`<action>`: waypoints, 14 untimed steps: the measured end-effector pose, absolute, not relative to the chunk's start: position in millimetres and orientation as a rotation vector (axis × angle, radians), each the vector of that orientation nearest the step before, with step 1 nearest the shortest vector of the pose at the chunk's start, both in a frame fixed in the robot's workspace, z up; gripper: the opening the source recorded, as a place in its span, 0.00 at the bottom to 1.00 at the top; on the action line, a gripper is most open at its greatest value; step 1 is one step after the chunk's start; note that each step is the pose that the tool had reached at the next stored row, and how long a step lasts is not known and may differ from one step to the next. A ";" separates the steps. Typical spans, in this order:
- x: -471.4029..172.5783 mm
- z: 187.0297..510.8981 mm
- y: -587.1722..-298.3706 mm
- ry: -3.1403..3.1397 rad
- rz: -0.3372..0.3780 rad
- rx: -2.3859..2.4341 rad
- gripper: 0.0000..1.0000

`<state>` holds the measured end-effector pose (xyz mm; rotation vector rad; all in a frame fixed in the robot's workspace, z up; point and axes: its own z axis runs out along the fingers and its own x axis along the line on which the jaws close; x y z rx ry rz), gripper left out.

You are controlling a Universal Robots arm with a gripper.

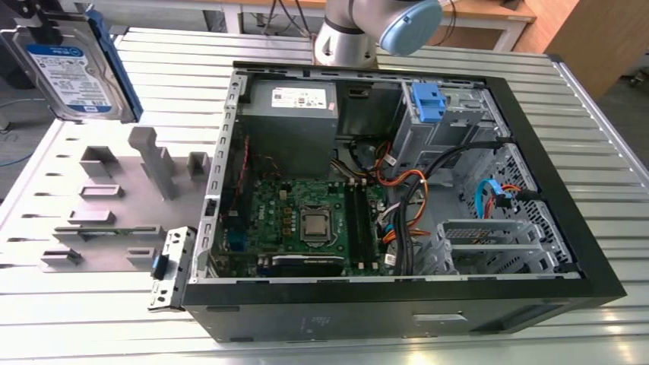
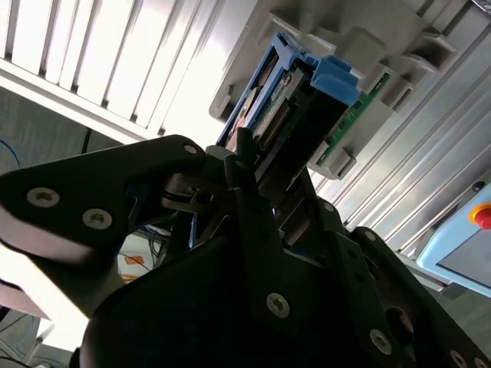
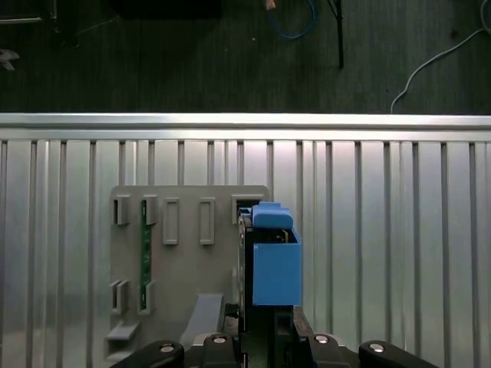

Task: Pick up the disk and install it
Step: 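Pick up the disk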

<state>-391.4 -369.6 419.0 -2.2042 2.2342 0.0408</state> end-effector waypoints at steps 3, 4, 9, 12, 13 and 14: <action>-391.4 423.4 -369.4 2.234 0.041 -2.204 0.35; -391.4 424.3 -369.3 2.234 0.041 -2.204 0.35; -391.3 428.7 -368.7 2.234 0.041 -2.204 0.35; -391.4 434.6 -368.5 2.234 0.041 -2.204 0.35; -391.4 437.0 -368.4 2.234 0.041 -2.204 0.35; -391.4 439.3 -368.4 2.234 0.041 -2.204 0.35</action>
